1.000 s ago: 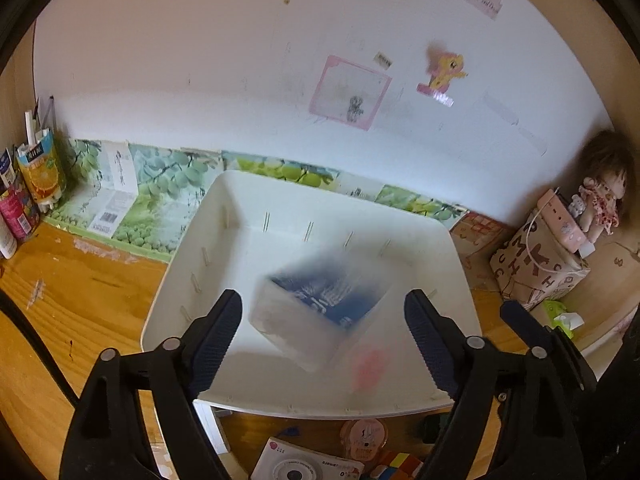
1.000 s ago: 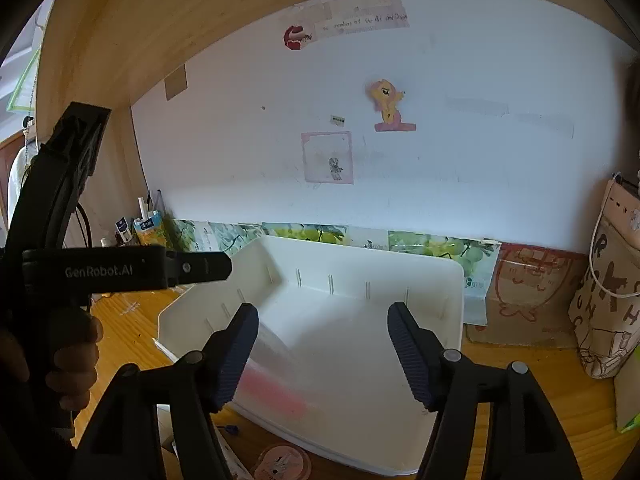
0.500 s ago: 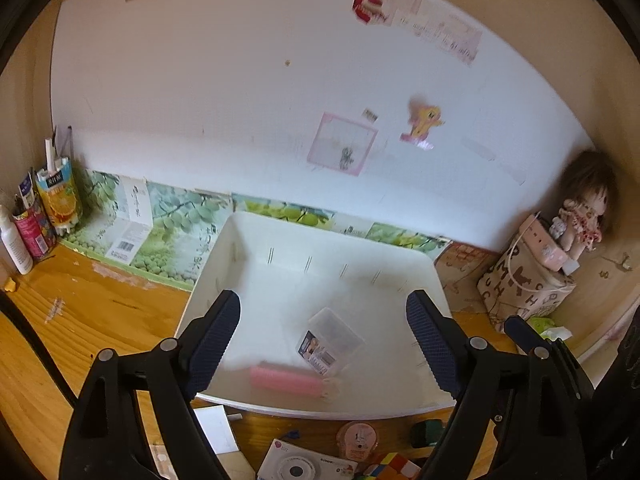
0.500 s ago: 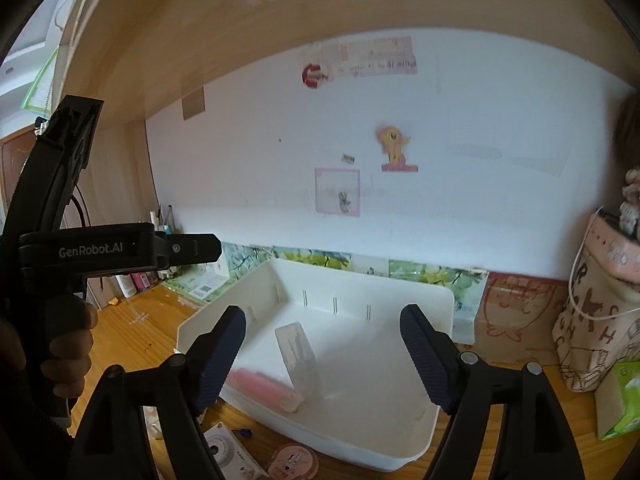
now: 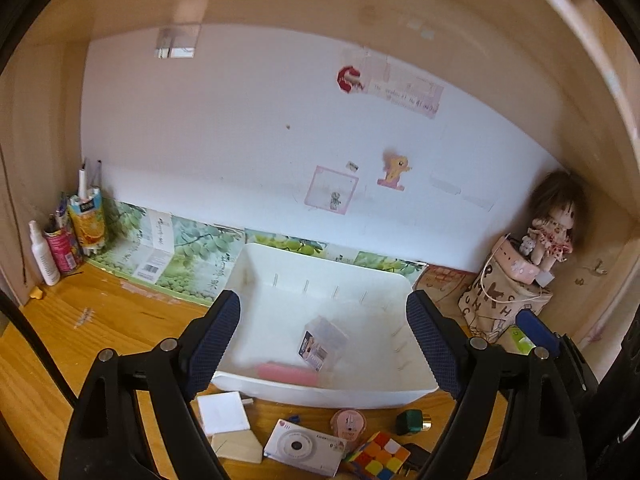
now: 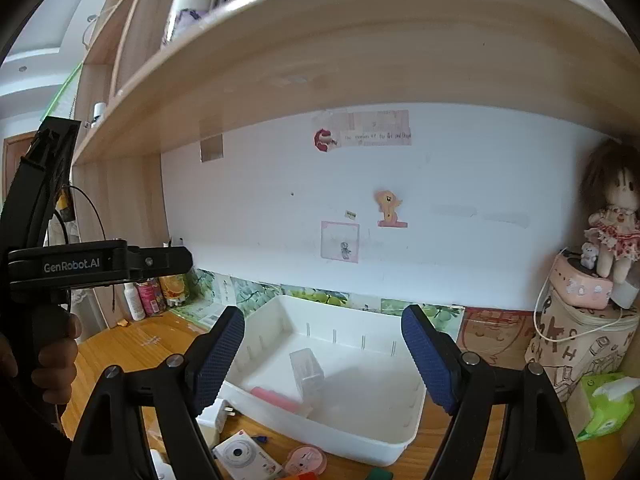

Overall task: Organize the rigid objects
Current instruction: 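Withdraw both tools from the tray back toward the desk items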

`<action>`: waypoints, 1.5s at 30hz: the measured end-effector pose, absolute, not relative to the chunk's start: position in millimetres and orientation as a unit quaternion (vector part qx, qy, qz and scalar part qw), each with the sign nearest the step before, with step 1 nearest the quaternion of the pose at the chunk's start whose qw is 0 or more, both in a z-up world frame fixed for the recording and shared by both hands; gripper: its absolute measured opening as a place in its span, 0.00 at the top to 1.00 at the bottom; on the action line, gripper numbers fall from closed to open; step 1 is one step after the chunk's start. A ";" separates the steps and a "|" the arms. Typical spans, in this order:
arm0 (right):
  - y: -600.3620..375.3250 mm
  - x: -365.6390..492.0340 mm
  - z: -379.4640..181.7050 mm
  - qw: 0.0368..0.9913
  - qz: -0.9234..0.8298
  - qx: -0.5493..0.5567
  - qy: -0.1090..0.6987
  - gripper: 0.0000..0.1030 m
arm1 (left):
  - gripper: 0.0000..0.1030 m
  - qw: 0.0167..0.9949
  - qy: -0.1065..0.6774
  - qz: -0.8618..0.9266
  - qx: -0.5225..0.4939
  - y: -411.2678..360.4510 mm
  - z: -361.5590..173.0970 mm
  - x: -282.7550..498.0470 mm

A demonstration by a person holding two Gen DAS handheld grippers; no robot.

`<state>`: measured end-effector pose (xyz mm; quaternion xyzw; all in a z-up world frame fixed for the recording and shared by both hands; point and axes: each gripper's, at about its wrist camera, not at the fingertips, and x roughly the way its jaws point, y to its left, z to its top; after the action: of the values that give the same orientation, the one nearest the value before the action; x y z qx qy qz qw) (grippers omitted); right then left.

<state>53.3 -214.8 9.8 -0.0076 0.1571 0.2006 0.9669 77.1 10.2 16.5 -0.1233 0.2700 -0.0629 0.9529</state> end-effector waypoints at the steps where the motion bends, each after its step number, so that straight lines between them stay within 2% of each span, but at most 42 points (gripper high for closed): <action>1: -214.9 49.0 10.4 0.967 0.200 -0.008 0.156 0.21 | 0.15 0.954 0.267 -0.060 -0.124 11.8 18.5 70.8; 14: -218.6 -0.7 9.4 0.969 0.181 0.005 0.167 0.21 | 0.15 0.951 0.279 -0.053 -0.122 16.9 15.7 19.7; 25: -219.2 -32.2 -10.6 0.959 0.182 0.031 0.213 0.21 | 0.15 0.943 0.310 -0.033 -0.119 20.2 1.6 -13.2; 35: -221.6 -44.8 -33.0 0.947 0.185 0.074 0.252 0.21 | 0.15 0.928 0.357 0.010 -0.103 26.6 -17.3 -34.7; 45: -221.1 -42.9 -62.3 0.917 0.215 0.081 0.326 0.21 | 0.15 0.904 0.420 0.053 -0.063 24.5 -36.4 -19.8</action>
<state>-42.9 -221.1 -62.3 0.0810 0.3258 0.2147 0.9172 -19.8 24.5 -36.4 -0.0632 0.4198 0.0525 0.9039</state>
